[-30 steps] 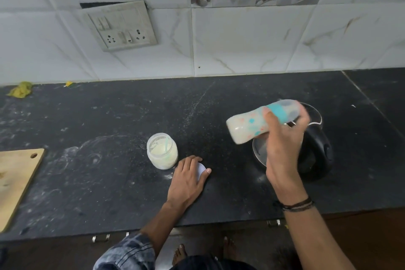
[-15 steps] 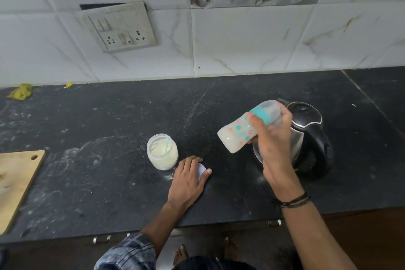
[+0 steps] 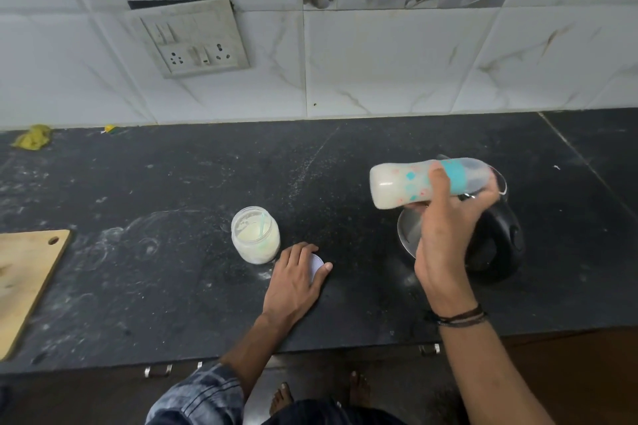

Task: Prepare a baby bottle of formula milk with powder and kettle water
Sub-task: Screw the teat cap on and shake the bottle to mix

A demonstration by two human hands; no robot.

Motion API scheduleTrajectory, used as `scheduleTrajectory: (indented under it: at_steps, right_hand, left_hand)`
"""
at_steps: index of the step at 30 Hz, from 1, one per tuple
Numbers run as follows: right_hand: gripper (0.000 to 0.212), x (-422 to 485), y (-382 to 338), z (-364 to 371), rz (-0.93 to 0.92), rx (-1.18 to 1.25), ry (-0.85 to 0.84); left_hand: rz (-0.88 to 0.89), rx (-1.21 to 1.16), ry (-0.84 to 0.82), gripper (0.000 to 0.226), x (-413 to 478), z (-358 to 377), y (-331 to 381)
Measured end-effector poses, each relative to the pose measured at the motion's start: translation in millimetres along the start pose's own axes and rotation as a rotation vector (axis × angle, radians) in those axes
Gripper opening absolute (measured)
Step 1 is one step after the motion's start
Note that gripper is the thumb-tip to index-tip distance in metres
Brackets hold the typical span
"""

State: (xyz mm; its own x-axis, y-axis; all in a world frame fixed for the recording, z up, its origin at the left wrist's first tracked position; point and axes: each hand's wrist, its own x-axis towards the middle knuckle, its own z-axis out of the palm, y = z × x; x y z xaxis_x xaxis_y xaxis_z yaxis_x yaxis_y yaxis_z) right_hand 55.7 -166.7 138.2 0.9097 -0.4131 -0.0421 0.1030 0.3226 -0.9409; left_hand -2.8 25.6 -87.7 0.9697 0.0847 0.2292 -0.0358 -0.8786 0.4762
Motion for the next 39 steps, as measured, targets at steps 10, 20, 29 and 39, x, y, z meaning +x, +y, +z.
scheduleTrajectory:
  at_steps: [10,20,29,39]
  right_hand:
    - [0.056,1.1,-4.4,-1.1,0.047,-0.077,-0.067]
    - [0.054,-1.0,-2.0,-5.1,0.064,-0.152,-0.135]
    - [0.052,-2.0,4.9,-3.0,0.118,-0.129,-0.162]
    - [0.058,-4.8,7.0,-3.5,0.097,-0.117,-0.131]
  left_hand:
    - [0.011,-0.005,0.003,0.050,-0.2,-0.6,-0.4]
    - [0.009,-0.017,-0.015,0.050,-0.2,-3.6,1.3]
    - [0.014,-0.012,-0.003,0.051,-0.2,-1.5,-0.5]
    - [0.005,-0.017,-0.008,0.051,-0.5,-1.1,-1.1]
